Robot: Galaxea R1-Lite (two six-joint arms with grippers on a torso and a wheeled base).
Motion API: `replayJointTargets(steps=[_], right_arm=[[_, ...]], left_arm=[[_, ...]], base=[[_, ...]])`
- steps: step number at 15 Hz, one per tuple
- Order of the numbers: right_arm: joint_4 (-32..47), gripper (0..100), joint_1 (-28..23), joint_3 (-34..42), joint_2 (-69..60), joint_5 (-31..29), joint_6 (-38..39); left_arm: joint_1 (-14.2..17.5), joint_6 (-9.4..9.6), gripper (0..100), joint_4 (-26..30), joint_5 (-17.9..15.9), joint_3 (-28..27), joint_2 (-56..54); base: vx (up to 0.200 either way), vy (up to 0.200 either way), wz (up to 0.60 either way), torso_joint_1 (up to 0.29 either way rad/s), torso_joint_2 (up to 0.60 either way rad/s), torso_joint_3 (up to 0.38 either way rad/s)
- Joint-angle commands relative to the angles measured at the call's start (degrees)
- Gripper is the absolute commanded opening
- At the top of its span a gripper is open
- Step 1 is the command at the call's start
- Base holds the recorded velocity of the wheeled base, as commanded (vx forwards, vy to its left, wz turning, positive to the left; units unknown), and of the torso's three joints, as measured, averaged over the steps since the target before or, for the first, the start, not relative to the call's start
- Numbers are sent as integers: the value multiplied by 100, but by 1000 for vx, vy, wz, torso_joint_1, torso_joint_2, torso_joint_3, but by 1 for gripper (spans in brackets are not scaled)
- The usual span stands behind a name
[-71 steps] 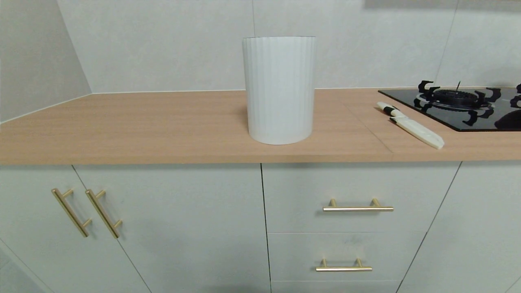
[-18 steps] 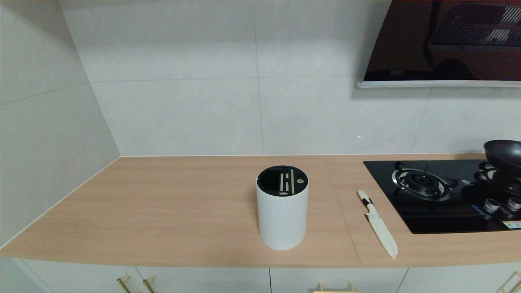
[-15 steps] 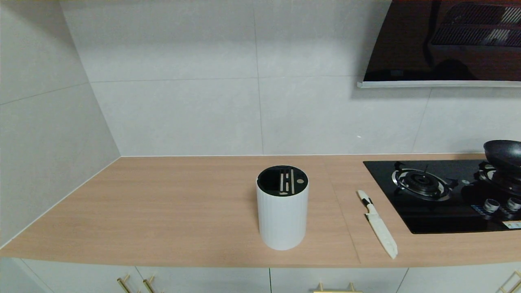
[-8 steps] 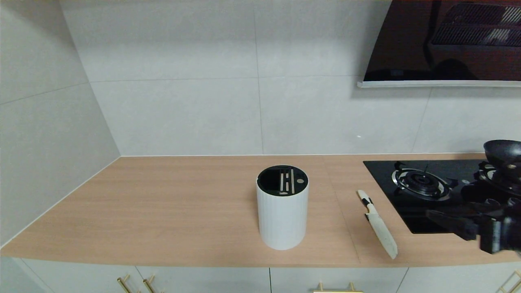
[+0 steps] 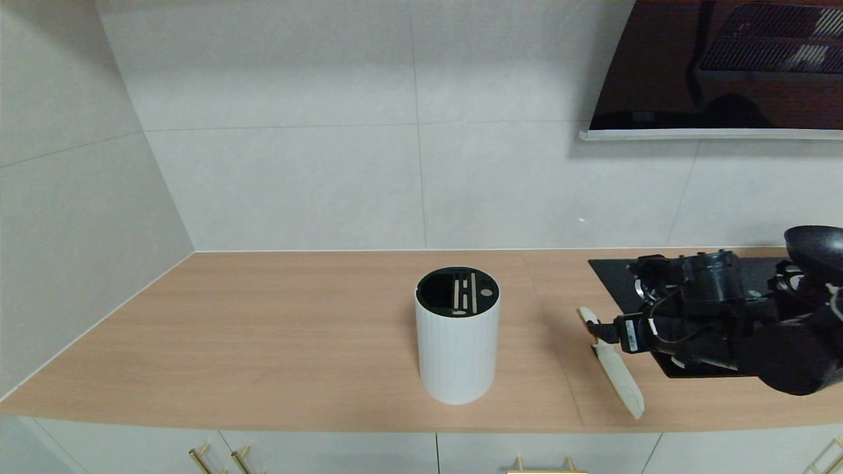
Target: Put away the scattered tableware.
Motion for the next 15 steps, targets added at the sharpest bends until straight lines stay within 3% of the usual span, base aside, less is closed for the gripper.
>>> replayJointTargets(steps=[1,6,15], right_arm=[[-240,100,-29,-222,1010,-105,-1],[-1848,100,-459,-407,2451,-421,17],[-1901,100,-556,-846,2917,-553,69]], left_arm=[[1,-1,100,-2,-1,0,2],[1,-1,100,-2,-1,0,2],[1,-1,100,-2,-1,0,2]], base=[[0,0,0,0,0,0],[0,0,0,0,0,0],[0,0,0,0,0,0]])
